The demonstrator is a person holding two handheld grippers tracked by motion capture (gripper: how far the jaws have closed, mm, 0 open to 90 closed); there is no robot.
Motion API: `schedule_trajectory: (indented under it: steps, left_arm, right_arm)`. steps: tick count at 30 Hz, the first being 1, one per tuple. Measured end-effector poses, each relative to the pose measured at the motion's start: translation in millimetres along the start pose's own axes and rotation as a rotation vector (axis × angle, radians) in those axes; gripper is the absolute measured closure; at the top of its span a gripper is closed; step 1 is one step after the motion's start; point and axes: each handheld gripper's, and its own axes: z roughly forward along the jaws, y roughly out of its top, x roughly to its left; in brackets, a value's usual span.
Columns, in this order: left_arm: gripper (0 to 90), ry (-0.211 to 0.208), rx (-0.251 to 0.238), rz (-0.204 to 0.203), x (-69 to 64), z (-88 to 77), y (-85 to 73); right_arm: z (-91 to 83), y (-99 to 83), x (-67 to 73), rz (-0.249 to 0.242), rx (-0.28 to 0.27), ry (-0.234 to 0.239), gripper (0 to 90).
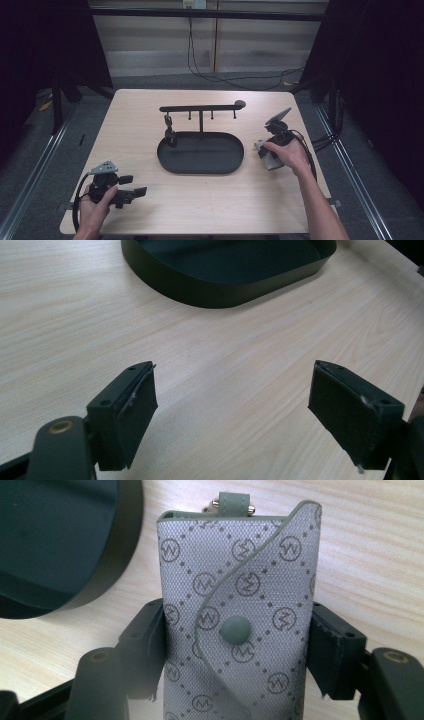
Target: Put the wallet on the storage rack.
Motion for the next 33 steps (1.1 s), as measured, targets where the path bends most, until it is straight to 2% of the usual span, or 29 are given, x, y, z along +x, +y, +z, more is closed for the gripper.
schedule_trajectory:
  steps: [7, 13, 19, 20, 23, 27, 29, 33]
  left_arm:
    - [19.4, -0.004, 0.001, 0.003, -0.4, 0.7, -0.1]
    - [19.3, 0.0, -0.002, 0.003, -0.1, -0.1, 0.0]
    - [19.3, -0.003, -0.015, 0.006, 0.0, -1.2, 0.0]
    - [19.3, -0.013, -0.013, 0.029, -0.7, -1.1, -0.3]
    - [19.3, -0.008, -0.015, 0.035, -1.5, -1.1, -0.2]
    - [19.3, 0.002, -0.028, 0.022, -0.5, -2.9, -0.4]
    - [19.3, 0.002, -0.023, 0.031, -0.2, -2.8, -0.2]
    - [19.3, -0.014, -0.014, 0.039, -1.1, -1.5, -0.3]
  right_arm:
    - [-5.4, -2.4, 0.1, 0.009, -0.019, 0.017, 33.2]
    - [-14.8, -1.0, 1.5, 0.001, -0.034, -0.002, 33.2]
    - [-26.2, -0.1, 5.0, 0.001, -0.067, 0.025, 33.2]
    - [-26.9, -0.8, 6.3, -0.002, -0.06, 0.027, 33.2]
    - [-28.0, -2.5, 9.1, -0.018, -0.066, 0.008, 33.2]
    - [-34.1, -3.6, 7.6, 0.003, -0.089, 0.041, 33.3]
    - [-36.1, -4.6, 7.6, 0.004, -0.094, 0.039, 33.2]
    - [-38.2, -6.1, 9.7, 0.01, -0.108, 0.065, 33.2]
